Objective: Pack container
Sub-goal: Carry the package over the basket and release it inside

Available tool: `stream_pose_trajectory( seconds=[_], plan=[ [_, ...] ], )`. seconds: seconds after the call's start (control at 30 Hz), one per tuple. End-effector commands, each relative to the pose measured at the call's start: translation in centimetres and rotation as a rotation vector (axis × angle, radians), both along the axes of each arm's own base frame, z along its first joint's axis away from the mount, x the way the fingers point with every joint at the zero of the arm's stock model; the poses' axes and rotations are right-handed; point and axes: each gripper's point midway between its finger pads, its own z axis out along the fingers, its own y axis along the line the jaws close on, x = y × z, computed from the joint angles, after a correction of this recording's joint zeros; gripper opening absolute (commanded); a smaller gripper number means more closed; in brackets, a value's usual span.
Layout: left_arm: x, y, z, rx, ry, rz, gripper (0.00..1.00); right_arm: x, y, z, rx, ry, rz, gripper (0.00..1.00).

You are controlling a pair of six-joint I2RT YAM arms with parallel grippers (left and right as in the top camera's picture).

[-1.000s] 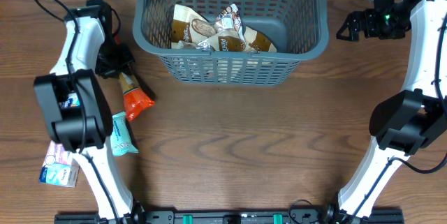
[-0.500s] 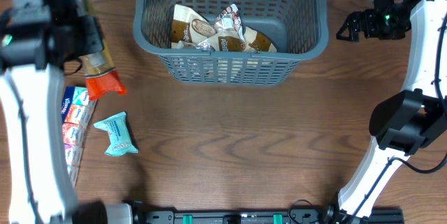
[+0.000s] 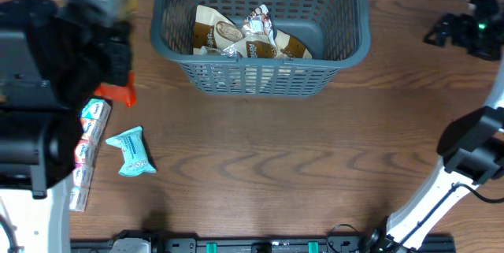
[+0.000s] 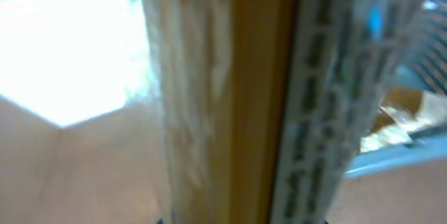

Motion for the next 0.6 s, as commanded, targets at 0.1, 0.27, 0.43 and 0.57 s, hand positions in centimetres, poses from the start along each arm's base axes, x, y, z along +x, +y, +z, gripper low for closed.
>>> stream_pose_trajectory(
  seconds=[0.1, 0.27, 0.43, 0.57],
  plan=[
    [1.1, -8.2, 4.2, 0.375, -0.311, -0.469, 0.06, -1.6, -3.0, 0.1, 0.003, 0.009, -0.106, 0.99],
    [3.7, -13.5, 7.3, 0.450, -0.542, -0.565, 0.06, -2.0, -3.4, 0.1, 0.013, 0.012, -0.119, 0.99],
    [7.5, -18.1, 4.3, 0.502, -0.557, -0.648, 0.06, -2.0, -3.3, 0.1, 0.013, 0.012, -0.118, 0.99],
    [10.7, -20.4, -1.9, 0.515, -0.421, -0.708, 0.06, -2.1, -3.2, 0.0, 0.017, 0.017, -0.118, 0.99]
  ],
)
